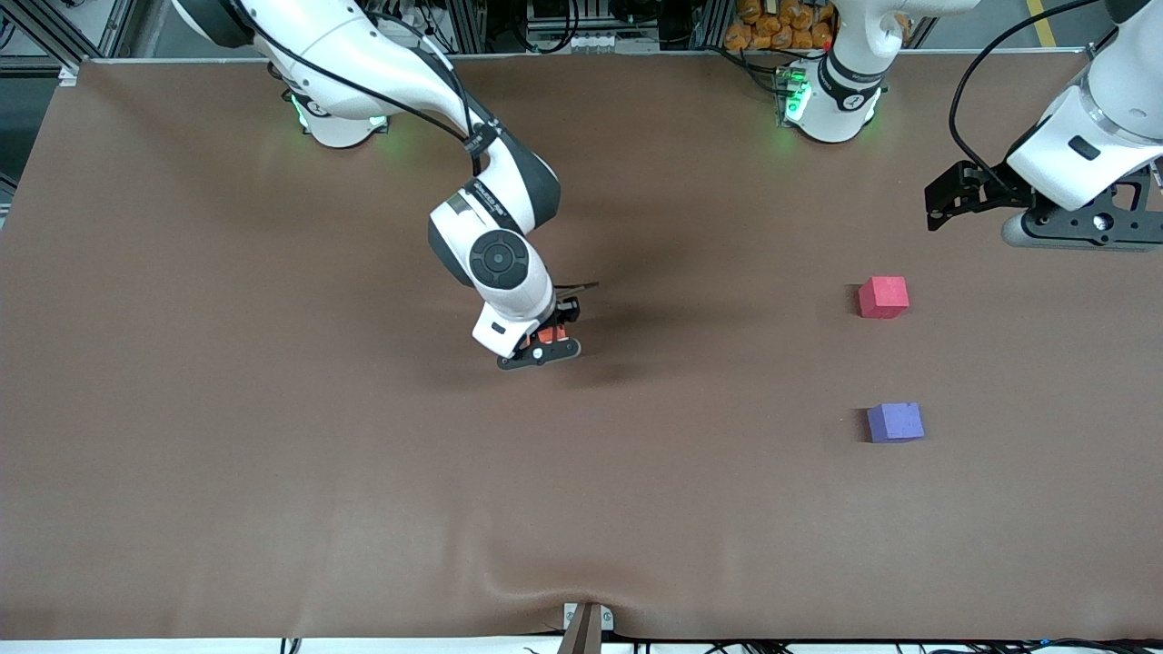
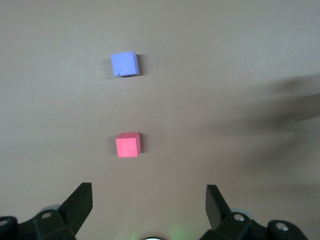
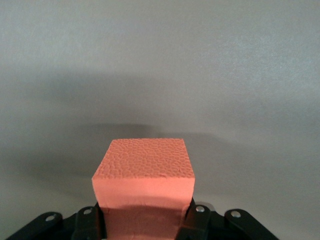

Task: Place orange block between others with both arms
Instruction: 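Carry the orange cube with the right gripper toward the table middle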

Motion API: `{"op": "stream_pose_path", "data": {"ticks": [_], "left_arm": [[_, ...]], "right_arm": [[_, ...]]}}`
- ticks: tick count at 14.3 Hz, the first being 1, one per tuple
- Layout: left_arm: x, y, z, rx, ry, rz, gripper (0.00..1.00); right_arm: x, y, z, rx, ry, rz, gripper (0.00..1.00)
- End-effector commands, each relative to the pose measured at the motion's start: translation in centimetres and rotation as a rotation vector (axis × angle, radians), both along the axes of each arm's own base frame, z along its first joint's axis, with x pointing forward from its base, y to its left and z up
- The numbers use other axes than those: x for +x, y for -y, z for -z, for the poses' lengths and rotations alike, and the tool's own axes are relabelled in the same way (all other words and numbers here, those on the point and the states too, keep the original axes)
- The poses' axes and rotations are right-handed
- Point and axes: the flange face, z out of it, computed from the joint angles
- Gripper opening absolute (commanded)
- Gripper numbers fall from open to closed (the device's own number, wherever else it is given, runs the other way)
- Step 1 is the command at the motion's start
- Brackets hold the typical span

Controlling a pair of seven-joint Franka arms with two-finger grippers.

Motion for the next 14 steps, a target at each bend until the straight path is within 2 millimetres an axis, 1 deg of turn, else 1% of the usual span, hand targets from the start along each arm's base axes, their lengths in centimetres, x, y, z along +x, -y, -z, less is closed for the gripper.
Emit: {"op": "stream_pose_path", "data": {"ticks": [1,3,4,5,7,9,10,13,14], "left_arm": [[0.1,0.2,-0.3,0.006,0.010,-0.012,1.00],[-0.3,0.3,-1.4,0.000,0.031,-0.022,1.00],[-0.7,0.8,-1.8,0.000,0.036,-0.022,1.00],[-1.2,1.0,-2.3,-0.001,0.042,-0.023,1.00],[-1.1,1.1,-2.1,0.000,0.038,-0.025,1.00],[-1.0,1.0,-1.9,0.001,0.035,-0.026,1.00],[-0.9,1.1,-1.7,0.001,0.034,-0.026,1.00],[-0.7,1.9,-1.3,0.004,0.031,-0.055,1.00],[-0.6,2.1,-1.0,0.005,0.027,-0.066,1.00]], "right_arm": [[0.9,-1.3,1.1,0.023,0.011,0.136,0.00],[0.8,-2.1,1.9,0.022,0.006,0.164,0.00],[0.7,-2.6,2.3,0.023,0.003,0.179,0.00],[0.1,-3.6,2.7,0.019,0.001,0.192,0.00],[0.0,-4.8,3.3,0.020,-0.001,0.239,0.00],[-0.1,-4.9,4.0,0.013,-0.009,0.270,0.00],[0.0,-4.7,4.6,0.007,-0.014,0.276,0.00],[-0.1,-4.7,5.9,0.005,-0.010,0.280,0.00],[-0.1,-4.7,6.1,0.005,-0.009,0.285,0.02]]}}
